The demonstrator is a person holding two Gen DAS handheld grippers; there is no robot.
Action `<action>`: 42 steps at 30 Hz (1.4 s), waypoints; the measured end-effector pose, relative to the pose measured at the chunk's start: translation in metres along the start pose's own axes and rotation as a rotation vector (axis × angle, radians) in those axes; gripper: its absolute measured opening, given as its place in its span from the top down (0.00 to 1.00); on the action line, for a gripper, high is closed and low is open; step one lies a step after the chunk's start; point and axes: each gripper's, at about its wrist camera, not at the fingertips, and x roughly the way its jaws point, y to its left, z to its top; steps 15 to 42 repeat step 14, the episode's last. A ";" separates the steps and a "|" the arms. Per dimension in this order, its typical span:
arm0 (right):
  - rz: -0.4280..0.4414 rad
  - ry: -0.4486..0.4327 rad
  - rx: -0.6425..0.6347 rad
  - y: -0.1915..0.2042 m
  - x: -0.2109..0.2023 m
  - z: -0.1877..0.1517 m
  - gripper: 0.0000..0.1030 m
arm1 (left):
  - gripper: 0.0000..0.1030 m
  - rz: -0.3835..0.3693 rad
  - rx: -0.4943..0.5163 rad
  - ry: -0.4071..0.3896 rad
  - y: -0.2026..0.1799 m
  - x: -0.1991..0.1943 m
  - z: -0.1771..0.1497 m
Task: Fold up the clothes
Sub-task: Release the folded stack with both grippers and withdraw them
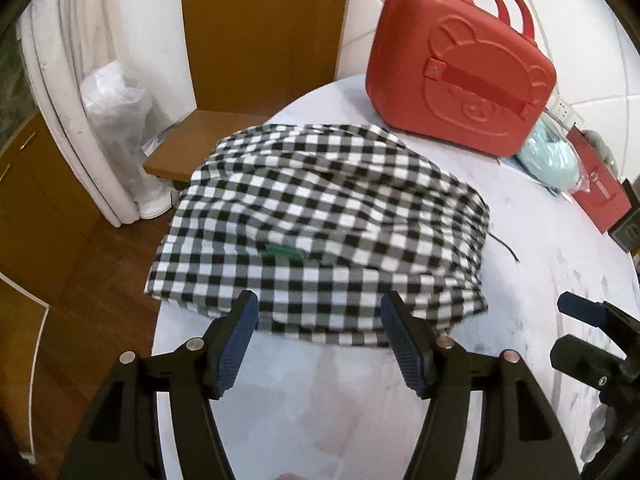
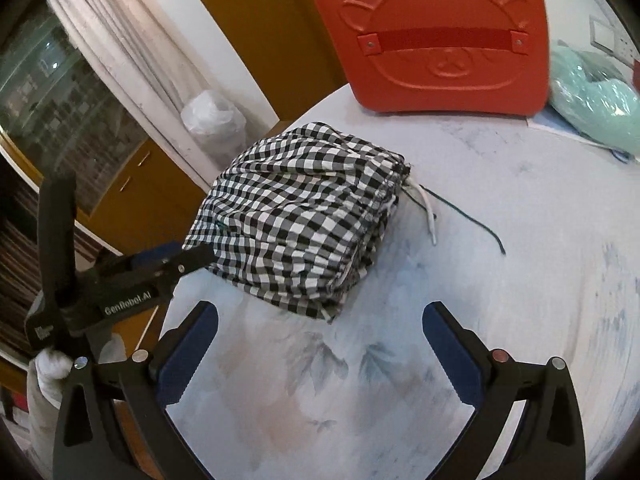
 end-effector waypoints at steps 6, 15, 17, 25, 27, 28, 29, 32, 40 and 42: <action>-0.005 0.002 0.011 0.006 -0.003 -0.012 0.00 | 0.35 0.019 0.031 -0.031 -0.009 -0.016 -0.008; -0.006 -0.011 0.037 0.007 -0.012 -0.019 0.00 | 0.33 0.037 0.053 -0.062 -0.022 -0.026 -0.008; -0.006 -0.011 0.037 0.007 -0.012 -0.019 0.00 | 0.33 0.037 0.053 -0.062 -0.022 -0.026 -0.008; -0.006 -0.011 0.037 0.007 -0.012 -0.019 0.00 | 0.33 0.037 0.053 -0.062 -0.022 -0.026 -0.008; -0.006 -0.011 0.037 0.007 -0.012 -0.019 0.00 | 0.33 0.037 0.053 -0.062 -0.022 -0.026 -0.008; -0.006 -0.011 0.037 0.007 -0.012 -0.019 0.00 | 0.33 0.037 0.053 -0.062 -0.022 -0.026 -0.008; -0.006 -0.011 0.037 0.007 -0.012 -0.019 0.00 | 0.33 0.037 0.053 -0.062 -0.022 -0.026 -0.008; -0.006 -0.011 0.037 0.007 -0.012 -0.019 0.00 | 0.33 0.037 0.053 -0.062 -0.022 -0.026 -0.008; -0.006 -0.011 0.037 0.007 -0.012 -0.019 0.00 | 0.33 0.037 0.053 -0.062 -0.022 -0.026 -0.008; -0.006 -0.011 0.037 0.007 -0.012 -0.019 0.00 | 0.33 0.037 0.053 -0.062 -0.022 -0.026 -0.008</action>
